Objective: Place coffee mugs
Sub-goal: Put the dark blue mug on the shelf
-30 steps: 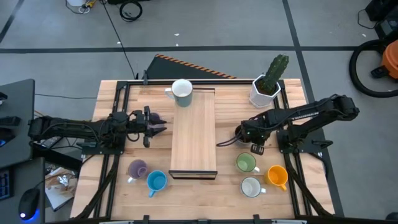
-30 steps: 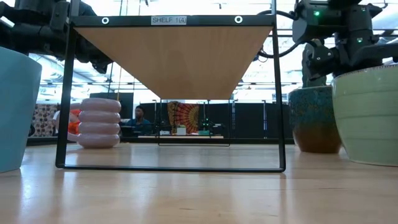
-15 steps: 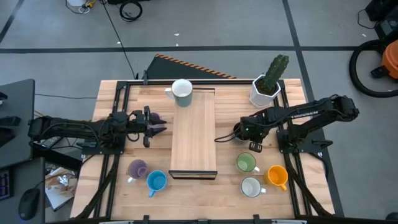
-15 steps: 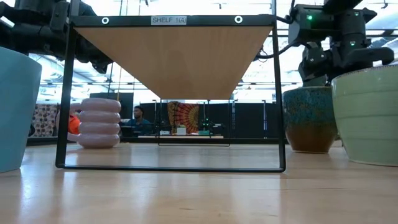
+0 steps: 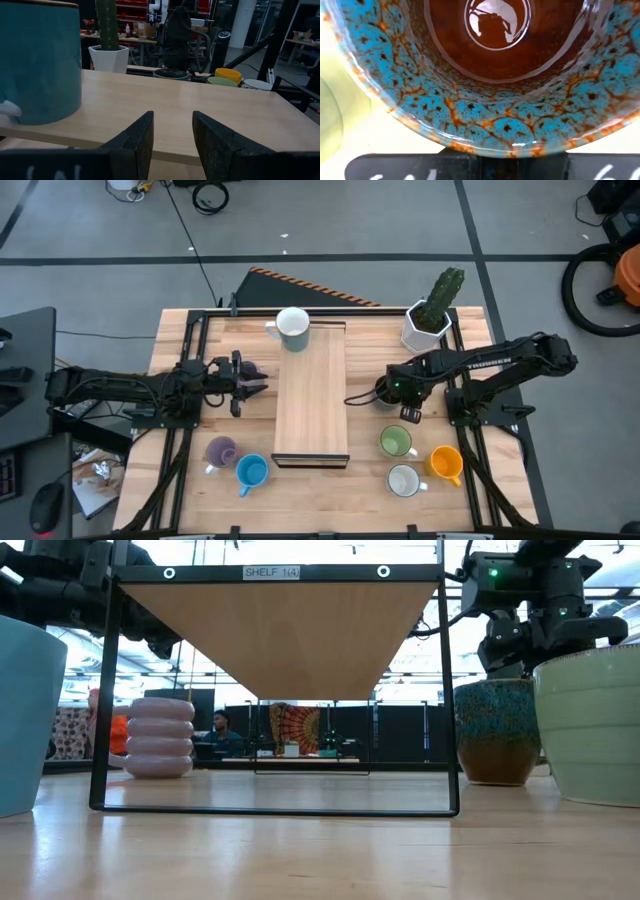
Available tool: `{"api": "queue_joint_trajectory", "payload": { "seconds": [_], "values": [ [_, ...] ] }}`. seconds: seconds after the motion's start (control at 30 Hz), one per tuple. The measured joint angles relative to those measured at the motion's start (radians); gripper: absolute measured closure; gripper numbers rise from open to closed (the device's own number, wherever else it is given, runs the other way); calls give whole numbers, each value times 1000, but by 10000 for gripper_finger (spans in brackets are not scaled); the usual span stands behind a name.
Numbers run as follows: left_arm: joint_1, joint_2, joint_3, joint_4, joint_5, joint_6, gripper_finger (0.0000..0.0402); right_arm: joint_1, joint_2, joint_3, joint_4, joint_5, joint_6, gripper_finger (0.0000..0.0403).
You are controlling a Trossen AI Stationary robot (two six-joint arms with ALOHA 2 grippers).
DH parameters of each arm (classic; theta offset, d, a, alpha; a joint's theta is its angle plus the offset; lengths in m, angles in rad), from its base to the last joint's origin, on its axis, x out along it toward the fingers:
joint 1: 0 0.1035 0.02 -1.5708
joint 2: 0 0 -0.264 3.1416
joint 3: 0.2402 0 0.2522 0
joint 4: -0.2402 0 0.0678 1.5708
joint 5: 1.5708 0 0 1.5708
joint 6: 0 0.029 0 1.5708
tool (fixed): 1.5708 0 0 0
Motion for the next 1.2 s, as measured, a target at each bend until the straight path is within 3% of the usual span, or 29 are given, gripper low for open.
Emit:
{"api": "queue_joint_trajectory", "payload": {
  "seconds": [0.77, 1.2],
  "values": [
    [0, 0, 0, -18, 0, -8, 260, -101, 1, 147, -76, 58, -135, 355],
    [0, 0, 0, -18, 0, -8, 260, -179, -2, 419, -330, 165, -220, 355]
  ]
}}
